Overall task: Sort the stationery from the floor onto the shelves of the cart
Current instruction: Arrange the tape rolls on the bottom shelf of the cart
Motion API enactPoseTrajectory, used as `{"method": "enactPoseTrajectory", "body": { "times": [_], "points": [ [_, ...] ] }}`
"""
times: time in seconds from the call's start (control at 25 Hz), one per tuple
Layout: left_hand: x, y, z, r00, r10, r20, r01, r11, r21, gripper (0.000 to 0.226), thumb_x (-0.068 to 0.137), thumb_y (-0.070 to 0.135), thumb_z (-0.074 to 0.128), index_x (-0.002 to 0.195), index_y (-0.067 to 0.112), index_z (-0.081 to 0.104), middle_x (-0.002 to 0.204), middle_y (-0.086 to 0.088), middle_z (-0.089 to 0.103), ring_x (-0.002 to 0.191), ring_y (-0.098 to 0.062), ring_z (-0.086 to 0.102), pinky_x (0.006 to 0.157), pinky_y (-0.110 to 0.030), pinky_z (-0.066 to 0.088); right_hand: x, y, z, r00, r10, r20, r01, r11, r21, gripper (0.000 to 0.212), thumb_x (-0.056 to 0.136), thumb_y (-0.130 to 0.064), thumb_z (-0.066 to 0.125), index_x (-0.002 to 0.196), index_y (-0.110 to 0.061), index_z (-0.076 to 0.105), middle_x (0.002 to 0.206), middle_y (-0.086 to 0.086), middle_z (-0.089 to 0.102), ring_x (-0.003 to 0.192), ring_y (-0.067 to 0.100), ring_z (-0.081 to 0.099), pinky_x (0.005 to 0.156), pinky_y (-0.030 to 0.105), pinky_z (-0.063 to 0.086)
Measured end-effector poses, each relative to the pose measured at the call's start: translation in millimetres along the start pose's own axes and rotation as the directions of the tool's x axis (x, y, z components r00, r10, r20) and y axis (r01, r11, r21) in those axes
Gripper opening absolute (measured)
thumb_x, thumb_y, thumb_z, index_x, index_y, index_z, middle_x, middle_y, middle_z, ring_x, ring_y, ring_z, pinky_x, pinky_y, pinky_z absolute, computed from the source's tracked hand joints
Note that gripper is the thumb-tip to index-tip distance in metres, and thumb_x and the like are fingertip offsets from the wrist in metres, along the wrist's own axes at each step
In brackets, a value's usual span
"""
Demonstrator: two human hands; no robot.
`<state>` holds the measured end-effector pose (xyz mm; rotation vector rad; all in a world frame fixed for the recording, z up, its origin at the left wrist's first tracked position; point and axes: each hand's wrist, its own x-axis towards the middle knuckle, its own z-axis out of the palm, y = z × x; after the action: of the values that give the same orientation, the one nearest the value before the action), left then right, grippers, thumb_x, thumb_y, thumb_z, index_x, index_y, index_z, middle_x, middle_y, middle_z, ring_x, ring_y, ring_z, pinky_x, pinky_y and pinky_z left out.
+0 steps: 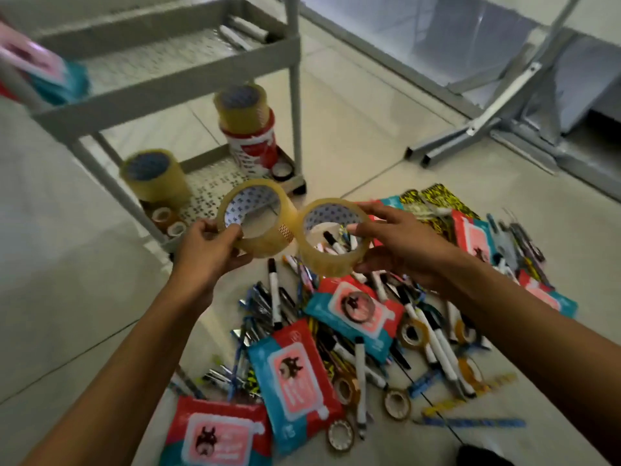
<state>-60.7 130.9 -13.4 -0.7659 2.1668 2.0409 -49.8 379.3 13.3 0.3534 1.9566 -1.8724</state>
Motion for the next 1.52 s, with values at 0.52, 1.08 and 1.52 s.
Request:
{"method": "enactPoseTrajectory", "body": {
  "times": [0.52,1.08,1.52],
  "points": [
    [44,-25,-86,0.916,-0.137,-0.378,0.095,0.987,-0.128,0.032,0.083,0.010,0.069,0.110,0.006,0.051,0.109,-0.021,0.058,0.082,-0.023,0.063,0.073,-0.037,0.056,186,-45,136,0.980,-0.197,-0.003,0.192,0.961,-0.198,0.031,0.088,-0.022,0.064,0.118,-0.020,0.059,0.119,0.005,0.062,0.106,0.029,0.061,0.079,0.047,0.058],
    [50,-37,-75,0.927,-0.092,-0.364,0.068,0.995,-0.078,0.023,0.086,0.014,0.067,0.107,0.010,0.057,0.091,-0.007,0.063,0.082,-0.018,0.066,0.067,-0.033,0.060,250,-1,181,0.918,-0.396,0.032,0.334,0.725,-0.602,0.083,0.072,-0.016,0.078,0.140,-0.015,0.030,0.142,0.014,0.032,0.127,0.030,0.042,0.104,0.039,0.043],
    [62,-39,-67,0.936,-0.064,-0.347,0.052,0.998,-0.045,0.027,0.086,0.017,0.067,0.111,0.012,0.057,0.092,-0.006,0.064,0.082,-0.015,0.067,0.062,-0.029,0.060,255,14,197,0.841,-0.541,-0.003,0.360,0.562,-0.745,0.021,0.091,-0.011,0.054,0.111,-0.011,0.060,0.125,0.007,0.051,0.112,0.022,0.052,0.085,0.028,0.038]
  ]
}}
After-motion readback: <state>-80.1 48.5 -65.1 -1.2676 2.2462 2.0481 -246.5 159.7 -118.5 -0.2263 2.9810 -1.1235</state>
